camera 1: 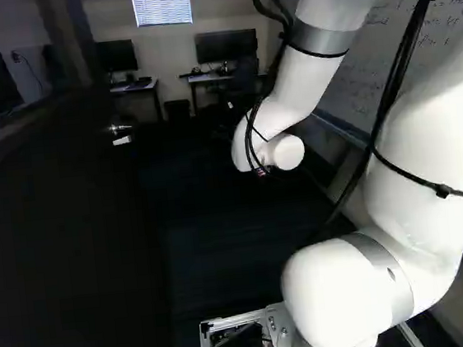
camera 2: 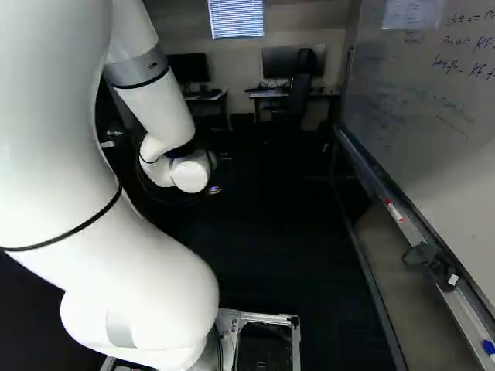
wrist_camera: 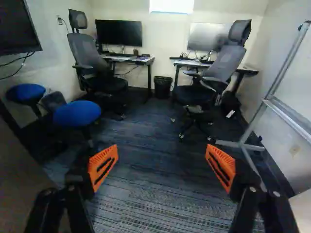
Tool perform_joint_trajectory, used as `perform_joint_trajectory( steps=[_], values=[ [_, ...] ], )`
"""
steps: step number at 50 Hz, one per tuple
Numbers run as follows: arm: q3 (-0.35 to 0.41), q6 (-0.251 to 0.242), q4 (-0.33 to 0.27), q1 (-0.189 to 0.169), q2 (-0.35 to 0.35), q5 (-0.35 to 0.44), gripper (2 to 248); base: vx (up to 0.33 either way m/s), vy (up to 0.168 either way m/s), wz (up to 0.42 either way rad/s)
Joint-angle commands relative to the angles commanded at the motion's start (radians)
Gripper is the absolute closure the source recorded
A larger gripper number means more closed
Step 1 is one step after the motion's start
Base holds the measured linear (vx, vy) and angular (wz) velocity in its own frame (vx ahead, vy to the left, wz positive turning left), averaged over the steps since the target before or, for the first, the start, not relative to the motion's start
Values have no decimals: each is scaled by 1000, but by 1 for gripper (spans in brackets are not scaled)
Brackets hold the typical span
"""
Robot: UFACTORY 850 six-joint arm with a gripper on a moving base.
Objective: Open the door and move inside
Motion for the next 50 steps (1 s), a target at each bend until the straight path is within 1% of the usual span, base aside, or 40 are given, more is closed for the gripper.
perform_joint_trajectory(
  steps=[50],
  values=[
    [0, 0, 0, 0, 0, 0, 3, 188, 3, -25]
  ],
)
